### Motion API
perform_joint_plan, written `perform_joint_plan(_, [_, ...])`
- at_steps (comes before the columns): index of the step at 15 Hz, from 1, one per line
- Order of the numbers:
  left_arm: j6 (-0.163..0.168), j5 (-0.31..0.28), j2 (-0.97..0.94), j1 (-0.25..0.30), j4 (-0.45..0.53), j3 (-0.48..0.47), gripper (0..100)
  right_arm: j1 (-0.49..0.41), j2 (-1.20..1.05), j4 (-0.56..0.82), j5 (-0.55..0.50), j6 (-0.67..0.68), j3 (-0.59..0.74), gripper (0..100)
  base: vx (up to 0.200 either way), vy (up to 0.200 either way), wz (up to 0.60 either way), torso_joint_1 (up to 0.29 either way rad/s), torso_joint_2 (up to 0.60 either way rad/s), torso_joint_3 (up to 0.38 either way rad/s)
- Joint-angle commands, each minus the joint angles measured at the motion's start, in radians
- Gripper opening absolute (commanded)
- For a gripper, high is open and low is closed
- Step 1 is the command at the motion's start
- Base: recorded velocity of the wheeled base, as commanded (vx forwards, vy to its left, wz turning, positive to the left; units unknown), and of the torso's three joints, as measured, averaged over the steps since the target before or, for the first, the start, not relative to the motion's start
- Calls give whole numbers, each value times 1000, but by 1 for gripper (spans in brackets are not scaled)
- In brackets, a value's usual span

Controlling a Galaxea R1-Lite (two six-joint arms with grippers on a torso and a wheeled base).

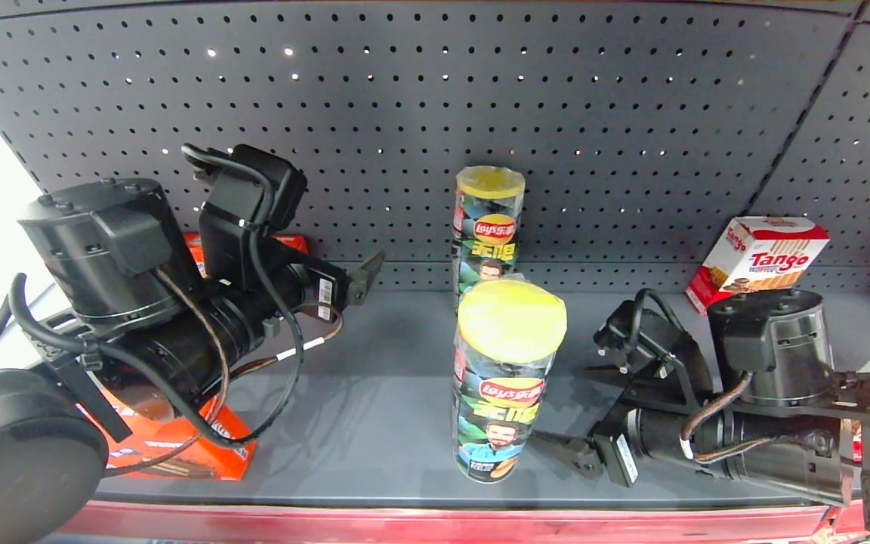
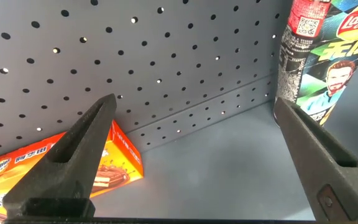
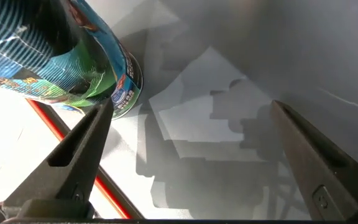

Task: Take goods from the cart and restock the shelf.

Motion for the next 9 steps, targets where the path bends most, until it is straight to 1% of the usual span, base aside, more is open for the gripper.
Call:
perform_joint_plan(1, [0,1,-1,0,0,2,100,-8,-13,-2,0,2,6,100,0,0,0,0,0,0])
perform_joint_plan(3, [0,1,-6,11,0,8,100,-66,-72,-18,-2,4,7,100,0,0,0,0,0,0])
perform_joint_plan(4, [0,1,-7,14,0,9,100,-112,-113,-26,-6,5,1,100,0,0,0,0,0,0])
perform_joint_plan(5, [0,1,-18,14,0,11,100,-189,-171,-31,-12,7,-16,100,0,0,0,0,0,0])
perform_joint_plan(7, [3,1,-21,12,0,23,100,-303,-271,-31,-12,9,-42,100,0,0,0,0,0,0])
perform_joint_plan(9, [4,1,-30,12,0,43,100,-422,-394,-29,-12,16,-34,100,0,0,0,0,0,0])
